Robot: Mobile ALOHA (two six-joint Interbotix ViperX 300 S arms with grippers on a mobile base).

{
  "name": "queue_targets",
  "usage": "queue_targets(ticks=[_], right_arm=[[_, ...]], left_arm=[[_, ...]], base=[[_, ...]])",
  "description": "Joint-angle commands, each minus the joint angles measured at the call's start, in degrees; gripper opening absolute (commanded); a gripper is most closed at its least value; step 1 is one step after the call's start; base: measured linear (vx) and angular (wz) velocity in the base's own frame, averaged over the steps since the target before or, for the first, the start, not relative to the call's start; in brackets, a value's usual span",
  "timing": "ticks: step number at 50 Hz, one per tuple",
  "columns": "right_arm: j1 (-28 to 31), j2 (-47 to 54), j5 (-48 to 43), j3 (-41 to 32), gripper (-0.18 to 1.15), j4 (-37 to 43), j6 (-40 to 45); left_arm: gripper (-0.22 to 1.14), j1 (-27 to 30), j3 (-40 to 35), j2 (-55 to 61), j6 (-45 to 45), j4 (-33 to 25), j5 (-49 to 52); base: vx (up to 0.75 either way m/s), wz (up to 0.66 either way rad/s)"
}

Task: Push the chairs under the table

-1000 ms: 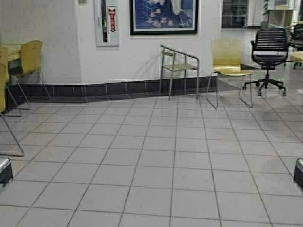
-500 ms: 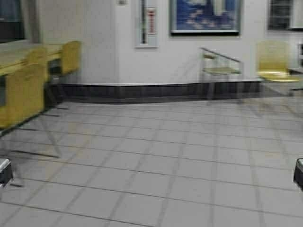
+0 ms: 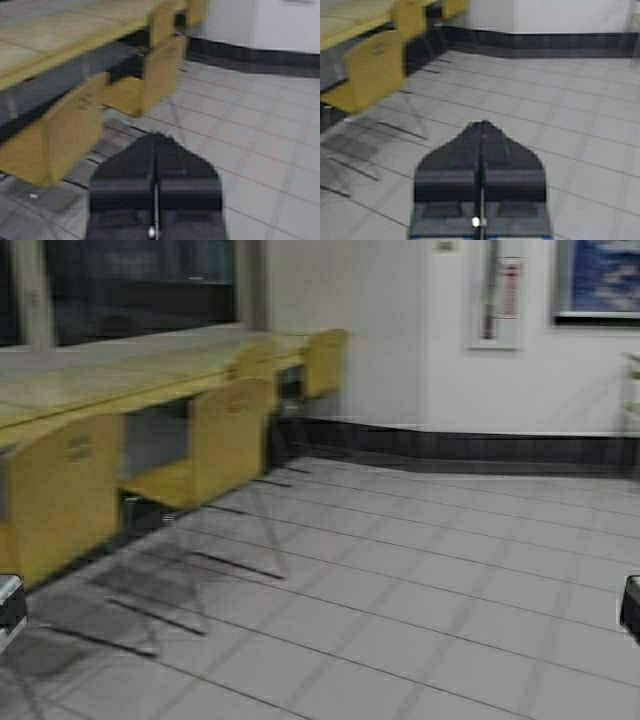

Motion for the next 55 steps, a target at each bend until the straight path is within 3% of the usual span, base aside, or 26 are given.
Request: queue_targets(ticks=[1, 55], right_arm=[[-0.09, 0.35, -0.26, -1.32, 0.05, 0.0, 0.0], [-0.09, -0.09, -1.05, -0.35, 0.05, 0.18, 0.18]], left_arm=[[0.03, 0.0, -1.05, -0.79, -0.44, -0.09, 0.0], [0.03, 0.0, -2.29, 2.81, -1.76, 0.09, -0.44]], base=[[0.35, 0.52], [0.36, 0.53]])
